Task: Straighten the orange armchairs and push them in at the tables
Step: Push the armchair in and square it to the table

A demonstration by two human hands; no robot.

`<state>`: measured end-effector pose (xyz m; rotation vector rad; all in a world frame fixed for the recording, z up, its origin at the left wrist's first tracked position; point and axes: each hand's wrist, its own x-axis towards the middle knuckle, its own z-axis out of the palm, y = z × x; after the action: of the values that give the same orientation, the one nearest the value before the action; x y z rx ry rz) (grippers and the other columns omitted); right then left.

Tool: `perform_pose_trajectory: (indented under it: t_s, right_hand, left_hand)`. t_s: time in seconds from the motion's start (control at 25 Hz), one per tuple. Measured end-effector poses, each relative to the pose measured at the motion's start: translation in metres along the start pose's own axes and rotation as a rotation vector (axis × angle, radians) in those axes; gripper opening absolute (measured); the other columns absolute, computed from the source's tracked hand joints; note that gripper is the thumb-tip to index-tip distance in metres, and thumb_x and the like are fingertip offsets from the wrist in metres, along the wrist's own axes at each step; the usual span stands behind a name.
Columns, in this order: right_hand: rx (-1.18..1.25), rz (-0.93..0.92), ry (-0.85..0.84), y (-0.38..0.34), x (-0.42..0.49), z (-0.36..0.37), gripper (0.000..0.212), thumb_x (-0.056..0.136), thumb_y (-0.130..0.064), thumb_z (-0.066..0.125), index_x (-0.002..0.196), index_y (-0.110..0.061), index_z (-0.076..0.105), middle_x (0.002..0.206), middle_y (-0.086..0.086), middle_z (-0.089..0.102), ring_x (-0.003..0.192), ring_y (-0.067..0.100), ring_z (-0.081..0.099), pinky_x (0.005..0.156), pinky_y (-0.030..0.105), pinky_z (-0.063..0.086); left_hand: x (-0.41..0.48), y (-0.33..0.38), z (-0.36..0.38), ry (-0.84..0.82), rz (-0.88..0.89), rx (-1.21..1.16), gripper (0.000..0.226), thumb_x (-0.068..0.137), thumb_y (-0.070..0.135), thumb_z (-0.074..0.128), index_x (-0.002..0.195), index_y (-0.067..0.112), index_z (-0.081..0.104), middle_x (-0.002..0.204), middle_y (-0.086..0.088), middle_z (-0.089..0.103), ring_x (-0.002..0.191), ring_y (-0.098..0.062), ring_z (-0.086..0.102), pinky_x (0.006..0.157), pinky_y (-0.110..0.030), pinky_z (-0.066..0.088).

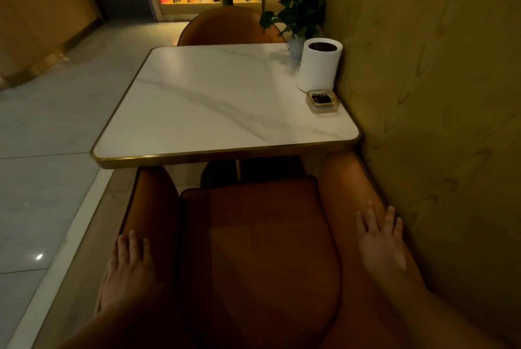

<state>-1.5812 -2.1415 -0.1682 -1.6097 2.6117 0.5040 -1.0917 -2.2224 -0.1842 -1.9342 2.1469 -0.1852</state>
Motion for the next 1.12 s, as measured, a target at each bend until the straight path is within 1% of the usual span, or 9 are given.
perform_pose_trajectory:
  t_s: [0.24, 0.36, 0.44, 0.6, 0.72, 0.84, 0.92, 1.04, 1.12]
  right_hand:
    - [0.016, -0.031, 0.025, -0.002, 0.002, 0.001, 0.076, 0.1, -0.013, 0.04, 0.156, -0.016, -0.012, 0.158, 0.021, -0.031, 0.143, 0.058, -0.016, 0.119, 0.062, 0.0]
    - [0.006, -0.032, 0.018, -0.001, 0.007, 0.004, 0.074, 0.099, -0.012, 0.036, 0.156, -0.015, -0.012, 0.159, 0.021, -0.03, 0.138, 0.057, -0.025, 0.119, 0.062, 0.0]
    - [-0.019, -0.055, 0.013, -0.002, 0.008, 0.007, 0.073, 0.097, -0.009, 0.033, 0.156, -0.016, -0.01, 0.16, 0.019, -0.028, 0.141, 0.058, -0.021, 0.118, 0.062, 0.001]
    - [-0.101, -0.022, 0.009, -0.001, 0.009, 0.006, 0.075, 0.09, -0.005, 0.04, 0.158, -0.02, 0.011, 0.163, 0.016, -0.016, 0.128, 0.061, -0.04, 0.113, 0.065, -0.015]
    - [-0.181, -0.022, -0.025, -0.004, 0.015, 0.008, 0.077, 0.093, -0.003, 0.031, 0.156, -0.02, -0.009, 0.159, 0.015, -0.032, 0.105, 0.055, -0.054, 0.083, 0.059, -0.039]
    - [-0.187, 0.012, -0.062, -0.006, 0.02, 0.009, 0.075, 0.094, -0.005, 0.028, 0.157, -0.021, -0.01, 0.158, 0.014, -0.035, 0.103, 0.055, -0.055, 0.079, 0.058, -0.041]
    - [-0.184, 0.01, -0.079, -0.006, 0.019, 0.007, 0.072, 0.096, -0.009, 0.026, 0.158, -0.023, -0.008, 0.156, 0.013, -0.036, 0.11, 0.057, -0.053, 0.083, 0.058, -0.039]
    - [-0.108, 0.011, -0.053, -0.005, 0.019, 0.002, 0.067, 0.099, -0.015, 0.025, 0.159, -0.026, -0.003, 0.161, 0.012, -0.028, 0.141, 0.056, -0.025, 0.112, 0.061, -0.02]
    - [-0.067, -0.053, -0.053, -0.011, 0.014, -0.004, 0.066, 0.102, -0.029, 0.032, 0.159, -0.023, 0.001, 0.165, 0.011, -0.019, 0.148, 0.047, -0.017, 0.119, 0.058, -0.004]
  left_hand:
    - [0.0, -0.008, 0.0, -0.01, 0.037, 0.011, 0.092, 0.086, 0.061, 0.042, 0.15, -0.001, 0.017, 0.158, -0.029, -0.004, 0.149, -0.042, -0.009, 0.112, -0.045, -0.028]
    - [0.003, -0.005, 0.006, -0.141, 0.121, -0.039, 0.083, 0.076, 0.052, 0.044, 0.128, -0.013, 0.054, 0.144, -0.04, 0.036, 0.137, -0.052, 0.029, 0.121, -0.048, -0.01]
    - [0.003, -0.005, 0.013, -0.126, 0.147, -0.067, 0.081, 0.08, 0.053, 0.039, 0.122, -0.013, 0.059, 0.139, -0.039, 0.044, 0.133, -0.051, 0.035, 0.122, -0.047, -0.006]
    - [0.002, -0.007, 0.017, -0.221, 0.151, -0.1, 0.085, 0.087, 0.062, 0.033, 0.124, -0.01, 0.058, 0.14, -0.036, 0.045, 0.136, -0.046, 0.032, 0.121, -0.048, -0.003]
    - [0.006, -0.007, 0.01, -0.197, 0.102, -0.107, 0.094, 0.073, 0.066, 0.039, 0.127, -0.009, 0.056, 0.144, -0.035, 0.041, 0.141, -0.042, 0.026, 0.12, -0.049, -0.004]
    - [0.005, -0.005, -0.004, 0.073, 0.026, 0.046, 0.102, 0.08, 0.073, 0.016, 0.15, -0.001, 0.006, 0.159, -0.029, -0.01, 0.148, -0.04, -0.017, 0.105, -0.046, -0.036]
    - [0.001, -0.01, -0.003, 0.038, 0.083, 0.042, 0.097, 0.087, 0.074, 0.015, 0.146, 0.003, -0.015, 0.155, -0.022, -0.03, 0.141, -0.037, -0.036, 0.093, -0.043, -0.044]
    - [-0.003, -0.018, 0.004, -0.235, 0.146, -0.093, 0.099, 0.088, 0.075, 0.011, 0.143, -0.005, 0.035, 0.157, -0.031, 0.016, 0.148, -0.046, 0.002, 0.116, -0.05, -0.016]
    - [-0.006, -0.015, 0.009, -0.173, 0.152, -0.008, 0.094, 0.09, 0.07, 0.02, 0.129, -0.007, 0.056, 0.148, -0.034, 0.036, 0.143, -0.047, 0.024, 0.118, -0.051, 0.001]
